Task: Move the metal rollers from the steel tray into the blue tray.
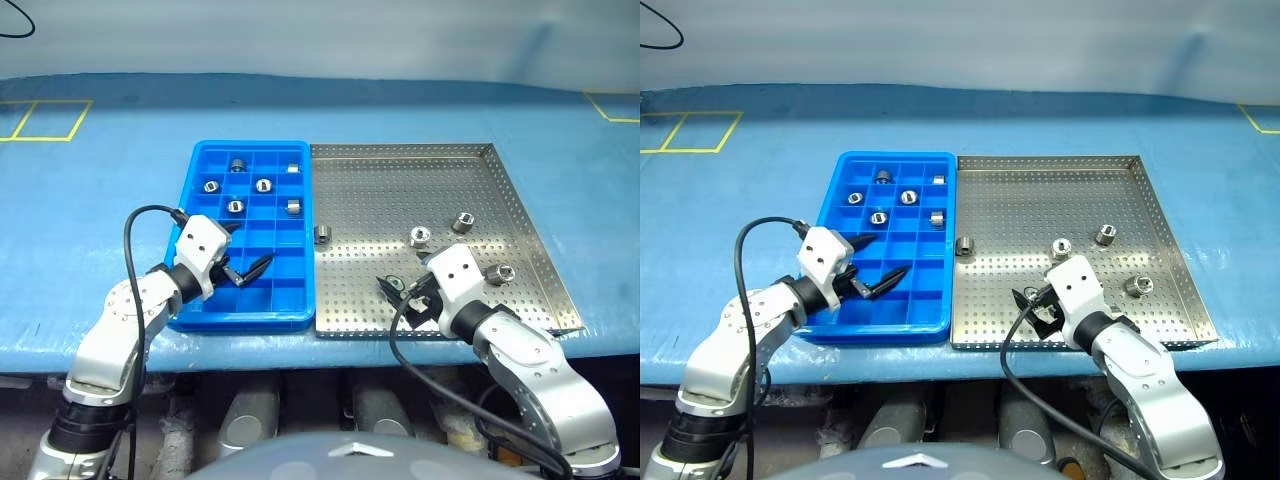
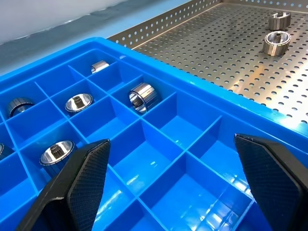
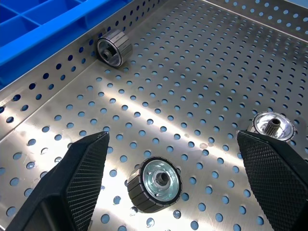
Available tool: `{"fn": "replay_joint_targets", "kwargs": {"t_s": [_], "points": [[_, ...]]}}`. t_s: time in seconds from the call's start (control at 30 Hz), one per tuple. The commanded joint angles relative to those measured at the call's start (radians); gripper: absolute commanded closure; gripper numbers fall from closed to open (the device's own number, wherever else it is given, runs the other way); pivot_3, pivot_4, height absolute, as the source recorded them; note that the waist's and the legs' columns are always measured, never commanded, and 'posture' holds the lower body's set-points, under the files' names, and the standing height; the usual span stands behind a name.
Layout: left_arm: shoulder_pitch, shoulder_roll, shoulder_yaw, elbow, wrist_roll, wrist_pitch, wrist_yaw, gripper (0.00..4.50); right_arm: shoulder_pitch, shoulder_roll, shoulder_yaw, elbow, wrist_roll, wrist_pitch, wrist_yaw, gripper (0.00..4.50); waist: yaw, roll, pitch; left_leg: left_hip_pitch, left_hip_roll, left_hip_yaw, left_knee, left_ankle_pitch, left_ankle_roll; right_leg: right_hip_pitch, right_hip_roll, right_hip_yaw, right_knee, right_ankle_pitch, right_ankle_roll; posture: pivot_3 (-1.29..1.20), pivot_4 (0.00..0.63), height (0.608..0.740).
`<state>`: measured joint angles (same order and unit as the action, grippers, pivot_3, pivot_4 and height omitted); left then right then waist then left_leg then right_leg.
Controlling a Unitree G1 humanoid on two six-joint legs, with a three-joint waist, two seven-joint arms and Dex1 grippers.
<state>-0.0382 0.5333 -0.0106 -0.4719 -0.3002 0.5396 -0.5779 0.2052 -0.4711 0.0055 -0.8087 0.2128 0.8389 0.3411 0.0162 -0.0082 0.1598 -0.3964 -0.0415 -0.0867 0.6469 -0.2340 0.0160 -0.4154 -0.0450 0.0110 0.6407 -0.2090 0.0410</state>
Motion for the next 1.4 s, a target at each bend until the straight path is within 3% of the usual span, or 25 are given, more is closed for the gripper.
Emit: {"fn": "replay_joint_targets", "kwargs": {"t_s": [0.03, 0.27, 0.43, 0.63, 0.9, 1.1, 1.2, 1.4], "points": [[-0.141, -0.002, 0.02, -0.013, -0.058, 0.009, -0.033, 0.0, -0.005, 0.016, -0.037, -0.04, 0.028, -0.004, -0.001, 0.02, 0.008, -0.001, 0.0, -0.001, 0.0, -0.001, 0.001, 0.0, 0.0, 0.0, 0.0, -0.001, 0.0, 0.0, 0.0, 0.04, 0.15, 0.74], [-0.466, -0.008, -0.115, 0.208, -0.044, 0.003, -0.205, 0.0, 0.041, -0.02, -0.117, -0.068, 0.053, -0.016, 0.023, 0.02, -0.002, -0.001, 0.0, 0.0, -0.002, 0.001, 0.002, 0.0, 0.002, 0.002, 0.003, -0.001, -0.001, 0.001, 0.002, 0.0, 0.15, 0.74], [-0.675, -0.081, -0.347, 0.437, 0.045, -0.062, -0.403, 0.0, 0.135, -0.028, -0.189, -0.107, 0.09, -0.04, 0.063, 0.02, -0.006, -0.001, 0.0, -0.001, -0.002, 0.001, 0.002, -0.001, 0.003, 0.002, 0.004, 0.0, -0.001, 0.003, 0.009, -0.03, 0.15, 0.74], [-0.819, -0.229, -0.502, 0.748, 0.159, -0.196, -0.513, 0.0, 0.275, -0.018, -0.217, -0.147, 0.082, -0.092, 0.068, 0.02, -0.042, -0.001, 0.0, -0.001, -0.002, 0.003, 0.002, -0.003, 0.005, 0.001, 0.003, 0.002, -0.001, 0.002, 0.011, -0.17, 0.15, 0.74], [-0.917, -0.416, -0.571, 1.063, 0.27, -0.331, -0.582, 0.0, 0.425, 0.081, -0.162, -0.173, 0.009, -0.17, -0.031, 0.02, -0.103, 0.0, 0.0, -0.001, -0.001, 0.009, 0.005, -0.004, 0.008, 0.001, 0.003, 0.006, 0.0, 0.003, 0.013, -0.3, 0.15, 0.74], [-0.966, -0.438, -0.611, 1.163, 0.351, -0.406, -0.684, 0.0, 0.482, 0.126, -0.106, -0.186, -0.034, -0.202, -0.081, 0.02, -0.147, 0.0, 0.0, 0.0, -0.001, 0.011, 0.006, -0.005, 0.009, 0.0, 0.003, 0.008, 0.0, 0.004, 0.015, -0.35, 0.15, 0.74], [-0.971, -0.424, -0.626, 1.171, 0.383, -0.419, -0.737, 0.54, 0.488, 0.138, -0.09, -0.181, -0.048, -0.215, -0.095, 0.0, -0.174, 0.0, 0.0, 0.0, -0.001, 0.012, 0.006, -0.005, 0.009, 0.0, 0.003, 0.009, 0.0, 0.004, 0.015, -0.35, 0.15, 0.74], [-0.961, -0.401, -0.658, 1.186, 0.46, -0.438, -0.766, 2.47, 0.467, 0.15, -0.067, -0.168, -0.064, -0.223, -0.111, 0.0, -0.208, 0.0, 0.0, 0.0, -0.001, 0.012, 0.006, -0.005, 0.009, 0.0, 0.003, 0.009, 0.0, 0.004, 0.016, -0.36, 0.15, 0.74]]}}
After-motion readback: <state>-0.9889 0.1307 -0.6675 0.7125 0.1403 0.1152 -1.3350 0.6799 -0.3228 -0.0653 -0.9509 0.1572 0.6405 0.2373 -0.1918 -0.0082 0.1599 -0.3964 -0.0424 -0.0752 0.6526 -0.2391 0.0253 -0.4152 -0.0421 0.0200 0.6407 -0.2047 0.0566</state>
